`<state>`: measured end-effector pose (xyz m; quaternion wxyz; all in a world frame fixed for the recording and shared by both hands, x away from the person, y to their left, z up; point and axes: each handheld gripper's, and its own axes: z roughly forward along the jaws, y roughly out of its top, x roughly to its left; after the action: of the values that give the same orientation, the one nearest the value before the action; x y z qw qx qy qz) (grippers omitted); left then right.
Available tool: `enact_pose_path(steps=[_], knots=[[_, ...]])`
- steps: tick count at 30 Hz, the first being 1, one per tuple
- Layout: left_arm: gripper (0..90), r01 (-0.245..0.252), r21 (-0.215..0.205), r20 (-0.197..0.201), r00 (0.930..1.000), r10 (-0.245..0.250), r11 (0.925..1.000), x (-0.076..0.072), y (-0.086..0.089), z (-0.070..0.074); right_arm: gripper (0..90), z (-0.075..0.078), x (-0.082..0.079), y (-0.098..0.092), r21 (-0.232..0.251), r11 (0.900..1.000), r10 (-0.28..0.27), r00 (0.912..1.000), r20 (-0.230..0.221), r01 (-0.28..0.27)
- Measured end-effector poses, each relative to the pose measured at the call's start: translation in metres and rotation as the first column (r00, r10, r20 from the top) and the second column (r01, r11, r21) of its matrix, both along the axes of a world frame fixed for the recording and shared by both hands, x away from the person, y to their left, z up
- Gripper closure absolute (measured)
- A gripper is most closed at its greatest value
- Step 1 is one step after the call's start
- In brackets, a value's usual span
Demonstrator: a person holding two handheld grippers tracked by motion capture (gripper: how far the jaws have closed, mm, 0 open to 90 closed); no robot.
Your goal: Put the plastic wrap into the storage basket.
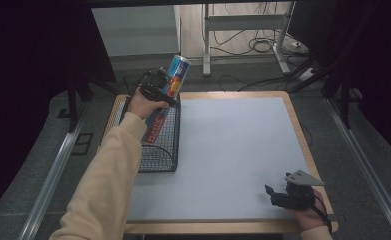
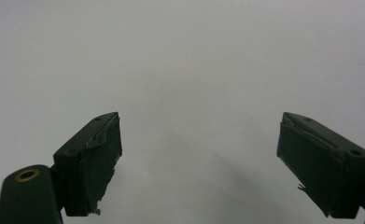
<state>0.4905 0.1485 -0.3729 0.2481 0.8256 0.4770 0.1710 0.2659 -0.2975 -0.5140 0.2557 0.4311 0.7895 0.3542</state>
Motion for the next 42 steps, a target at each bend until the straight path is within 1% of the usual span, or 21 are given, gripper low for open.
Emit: enact_pose_path(steps=[3, 6, 8, 10, 12, 14, 19, 25, 28, 31, 34, 36, 37, 38, 42], knots=[[31.9, -0.011, 0.009, -0.004, 0.9999, 0.011, 0.9999, 0.004, 0.003, -0.005, 14.4, 0.000, 0.000, 0.000, -0.002, 1.000, -0.002, 1.0000, -0.001, 0.002], [31.9, -0.010, 0.021, -0.012, 0.9999, 0.010, 0.9997, 0.008, 0.004, -0.010, 14.4, -0.001, 0.000, 0.000, -0.003, 1.000, -0.004, 1.0000, -0.004, 0.004], [31.9, -0.008, 0.015, -0.020, 0.9998, 0.008, 0.9999, 0.011, 0.004, -0.014, 14.4, -0.001, 0.001, -0.001, -0.006, 1.000, -0.004, 1.0000, -0.005, 0.004], [31.9, -0.005, 0.021, -0.028, 0.9996, 0.006, 0.9998, 0.014, 0.003, -0.017, 14.4, -0.001, 0.001, -0.001, -0.008, 1.000, -0.004, 1.0000, -0.006, 0.004], [31.9, 0.001, 0.037, -0.032, 0.9995, 0.000, 0.9993, 0.016, 0.002, -0.018, 14.4, -0.001, 0.001, -0.001, -0.008, 1.000, -0.003, 1.0000, -0.007, 0.003], [31.9, 0.004, 0.041, -0.033, 0.9995, -0.002, 0.9991, 0.018, 0.000, -0.020, 14.4, -0.001, 0.001, -0.001, -0.007, 1.000, -0.004, 1.0000, -0.006, 0.004], [31.9, 0.002, 0.055, -0.039, 0.9992, 0.000, 0.9985, 0.022, -0.004, -0.024, 14.4, -0.001, 0.000, -0.002, -0.006, 1.000, -0.007, 1.0000, -0.005, 0.007], [31.9, -0.007, 0.076, -0.060, 0.9981, 0.012, 0.9971, 0.027, -0.003, -0.031, 14.4, -0.001, 0.001, -0.002, -0.007, 1.000, -0.006, 1.0000, -0.007, 0.006], [31.9, -0.013, 0.099, -0.071, 0.9973, 0.020, 0.9950, 0.031, -0.003, -0.037, 14.4, -0.001, 0.001, -0.002, -0.006, 1.000, -0.007, 1.0000, -0.007, 0.007], [31.9, -0.017, 0.133, -0.085, 0.9960, 0.029, 0.9909, 0.035, -0.004, -0.041, 14.4, -0.001, 0.001, -0.002, -0.007, 1.000, -0.007, 0.9999, -0.008, 0.007], [31.9, -0.021, 0.140, -0.103, 0.9940, 0.036, 0.9899, 0.040, -0.004, -0.043, 14.4, -0.001, 0.001, -0.002, -0.009, 1.000, -0.006, 1.0000, -0.006, 0.006], [31.9, -0.018, 0.137, -0.114, 0.9929, 0.034, 0.9904, 0.042, -0.004, -0.045, 14.4, -0.001, 0.000, -0.001, -0.010, 1.000, -0.004, 1.0000, -0.005, 0.004], [31.8, -0.010, 0.148, -0.120, 0.9924, 0.028, 0.9889, 0.042, -0.004, -0.046, 14.4, -0.001, 0.000, -0.001, -0.011, 1.000, -0.004, 1.0000, -0.004, 0.004], [31.8, -0.010, 0.149, -0.115, 0.9930, 0.027, 0.9888, 0.043, -0.005, -0.047, 14.4, -0.001, 0.000, -0.001, -0.010, 1.000, -0.003, 1.0000, -0.004, 0.003], [31.8, -0.015, 0.174, -0.130, 0.9908, 0.038, 0.9847, 0.047, -0.008, -0.052, 14.4, -0.001, 0.000, -0.001, -0.009, 1.000, -0.003, 1.0000, -0.007, 0.003]])
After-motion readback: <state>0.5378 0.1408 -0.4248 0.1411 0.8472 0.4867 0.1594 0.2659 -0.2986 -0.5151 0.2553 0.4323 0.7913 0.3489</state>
